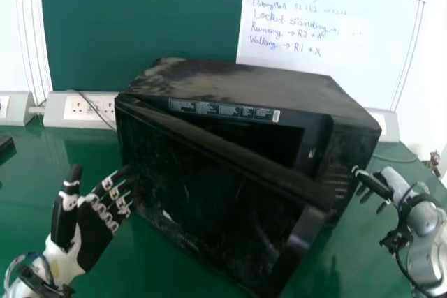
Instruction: Put biscuit inside oven
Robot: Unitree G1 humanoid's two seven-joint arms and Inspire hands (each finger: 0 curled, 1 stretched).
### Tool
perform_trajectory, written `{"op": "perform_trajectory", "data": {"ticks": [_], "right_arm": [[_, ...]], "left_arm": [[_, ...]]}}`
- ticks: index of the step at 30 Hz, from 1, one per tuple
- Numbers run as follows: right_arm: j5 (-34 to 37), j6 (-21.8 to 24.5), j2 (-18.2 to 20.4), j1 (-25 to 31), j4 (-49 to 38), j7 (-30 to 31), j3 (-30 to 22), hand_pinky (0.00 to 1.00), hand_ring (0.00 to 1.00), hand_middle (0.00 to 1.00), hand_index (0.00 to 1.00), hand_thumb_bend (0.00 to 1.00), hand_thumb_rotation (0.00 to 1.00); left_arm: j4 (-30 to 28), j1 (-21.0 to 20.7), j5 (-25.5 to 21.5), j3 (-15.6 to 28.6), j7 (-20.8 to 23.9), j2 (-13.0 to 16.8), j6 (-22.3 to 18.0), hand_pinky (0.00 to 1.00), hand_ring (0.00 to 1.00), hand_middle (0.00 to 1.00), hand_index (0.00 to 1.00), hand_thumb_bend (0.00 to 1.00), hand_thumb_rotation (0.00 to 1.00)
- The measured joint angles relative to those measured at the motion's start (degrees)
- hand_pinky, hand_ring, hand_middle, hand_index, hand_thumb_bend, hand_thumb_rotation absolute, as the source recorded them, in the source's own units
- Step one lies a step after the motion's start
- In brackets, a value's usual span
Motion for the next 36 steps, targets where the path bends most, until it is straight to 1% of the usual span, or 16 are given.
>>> {"op": "perform_trajectory", "data": {"ticks": [3, 5, 6, 10, 13, 16, 19, 20, 24, 25, 30, 31, 34, 36], "right_arm": [[0.0, -0.5, 0.0, 0.0, 0.0, 0.0, 0.0, 0.22, 0.27, 0.35, 0.36, 0.82, 0.68], [0.0, -1.0, 0.0, 0.0, 0.0, 0.0, 0.0, 0.22, 0.27, 0.35, 0.36, 0.82, 0.66], [0.0, -0.9, 0.0, 0.0, 0.0, 0.0, 0.0, 0.23, 0.27, 0.36, 0.36, 0.82, 0.65], [-0.1, 1.1, 0.1, -0.2, -0.7, -0.1, 0.2, 0.25, 0.28, 0.37, 0.37, 0.86, 0.63], [-1.3, 2.0, 0.3, -0.1, -2.1, -1.2, 0.6, 0.23, 0.27, 0.36, 0.37, 0.88, 0.65], [-2.0, 2.1, 0.3, -0.1, -2.8, -1.8, 0.9, 0.23, 0.26, 0.35, 0.37, 0.87, 0.66], [-1.8, 2.6, 0.5, 0.0, -3.6, -1.8, 0.8, 0.18, 0.23, 0.31, 0.35, 0.84, 0.63], [-1.8, 2.8, 0.6, 0.1, -3.8, -1.8, 0.7, 0.18, 0.23, 0.32, 0.35, 0.84, 0.64], [-1.8, 2.8, 0.6, 0.3, -4.3, -1.8, 0.7, 0.19, 0.25, 0.36, 0.41, 0.85, 0.64], [-1.9, 2.9, 0.7, 0.3, -4.4, -2.0, 0.7, 0.19, 0.25, 0.37, 0.45, 0.85, 0.64], [-2.0, 3.0, 0.7, 0.4, -4.4, -2.2, 0.7, 0.19, 0.27, 0.39, 0.55, 0.85, 0.65], [-2.0, 3.4, 0.7, 0.4, -4.4, -2.2, 0.7, 0.19, 0.27, 0.39, 0.56, 0.86, 0.66], [-2.1, 3.5, 0.5, 0.4, -4.3, -2.1, 1.0, 0.19, 0.26, 0.38, 0.55, 0.86, 0.69], [-2.1, 3.5, 0.4, 0.4, -4.2, -1.9, 1.5, 0.19, 0.25, 0.38, 0.59, 0.86, 0.69]], "left_arm": [[0.3, -1.6, 0.0, 0.0, 0.3, 0.6, 1.0, 1.0, 1.0, 0.99, 0.99, 0.77, 0.51], [0.8, -3.1, 0.0, -0.1, 0.7, 1.1, 2.0, 1.0, 1.0, 1.0, 0.98, 0.79, 0.5], [1.4, -4.2, 0.2, -0.4, 0.7, 1.4, 2.4, 0.99, 1.0, 1.0, 0.99, 0.79, 0.51], [4.0, -8.0, 2.9, -1.9, -0.4, 3.0, 2.9, 0.97, 0.99, 1.0, 1.0, 0.74, 0.49], [6.1, -10.5, 4.3, -2.8, -1.1, 3.5, 3.2, 0.95, 0.99, 1.0, 1.0, 0.76, 0.49], [7.8, -12.7, 5.6, -3.9, -1.2, 3.5, 4.2, 0.95, 0.98, 0.99, 1.0, 0.78, 0.48], [9.7, -15.3, 7.0, -5.0, -0.9, 3.4, 5.1, 0.93, 0.97, 0.99, 0.99, 0.81, 0.47], [10.3, -16.1, 7.8, -5.4, -0.5, 3.3, 5.2, 0.93, 0.97, 0.99, 1.0, 0.81, 0.47], [13.5, -19.8, 9.6, -7.2, -0.1, 2.0, 5.5, 0.93, 0.97, 0.99, 1.0, 0.79, 0.46], [14.4, -20.6, 10.3, -7.8, -0.1, 1.3, 5.5, 0.93, 0.97, 0.99, 1.0, 0.79, 0.46], [20.1, -23.8, 13.0, -9.4, -0.2, -2.6, 3.6, 0.91, 0.96, 0.99, 1.0, 0.79, 0.42], [21.2, -24.5, 13.5, -9.6, -0.3, -3.4, 3.2, 0.91, 0.95, 0.98, 1.0, 0.8, 0.42], [24.8, -26.4, 15.1, -10.3, -0.5, -5.6, 1.8, 0.91, 0.97, 1.0, 1.0, 0.78, 0.41], [26.6, -27.3, 16.2, -10.5, -0.5, -6.3, 0.9, 0.92, 0.98, 1.0, 1.0, 0.75, 0.4]]}}
